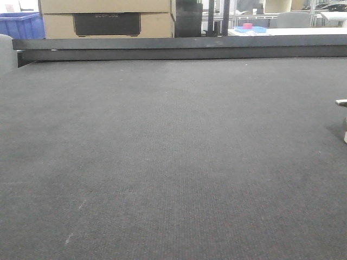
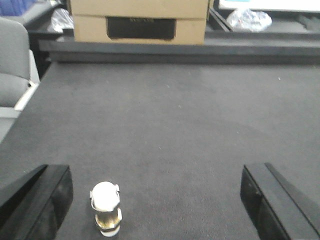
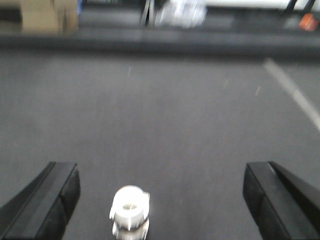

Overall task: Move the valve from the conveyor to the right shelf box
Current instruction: 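Close the right gripper around the silver valve body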

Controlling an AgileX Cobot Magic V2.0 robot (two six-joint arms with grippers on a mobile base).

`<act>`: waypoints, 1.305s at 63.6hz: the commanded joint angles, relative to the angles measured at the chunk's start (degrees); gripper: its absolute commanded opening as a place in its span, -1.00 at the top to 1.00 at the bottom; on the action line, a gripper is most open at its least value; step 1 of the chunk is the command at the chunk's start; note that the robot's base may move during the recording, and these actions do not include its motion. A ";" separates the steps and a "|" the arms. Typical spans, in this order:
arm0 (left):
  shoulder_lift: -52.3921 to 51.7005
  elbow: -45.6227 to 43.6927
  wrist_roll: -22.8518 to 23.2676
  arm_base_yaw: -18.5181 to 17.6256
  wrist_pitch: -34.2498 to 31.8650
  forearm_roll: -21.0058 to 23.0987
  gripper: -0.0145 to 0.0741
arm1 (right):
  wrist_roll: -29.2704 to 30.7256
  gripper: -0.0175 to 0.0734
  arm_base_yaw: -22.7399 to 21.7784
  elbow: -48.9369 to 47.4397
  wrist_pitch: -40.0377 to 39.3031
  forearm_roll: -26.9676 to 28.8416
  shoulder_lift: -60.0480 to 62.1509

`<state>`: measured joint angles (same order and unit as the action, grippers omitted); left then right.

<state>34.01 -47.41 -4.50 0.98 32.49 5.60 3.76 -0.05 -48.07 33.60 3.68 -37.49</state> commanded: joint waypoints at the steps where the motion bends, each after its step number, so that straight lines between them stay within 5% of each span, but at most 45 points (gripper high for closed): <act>1: 0.63 -0.64 0.19 -0.98 -0.24 0.36 -0.64 | 1.77 -0.64 1.83 -5.02 5.67 -0.23 -6.78; 17: 0.63 -0.64 0.19 -3.49 -0.50 0.36 -0.64 | 1.77 -0.64 5.83 -19.44 26.55 -0.23 -27.31; 32: 0.63 -0.64 0.19 -3.75 -0.50 0.36 -0.64 | 0.07 -0.64 5.83 -27.24 35.58 -0.58 -40.47; 83: 0.63 -0.64 0.19 -3.74 1.14 0.36 -0.64 | -0.40 -0.64 5.83 -27.64 27.87 -1.61 -59.93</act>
<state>34.58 -47.60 -4.50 -2.38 33.22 5.60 3.46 5.77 -75.20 61.90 2.97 -96.54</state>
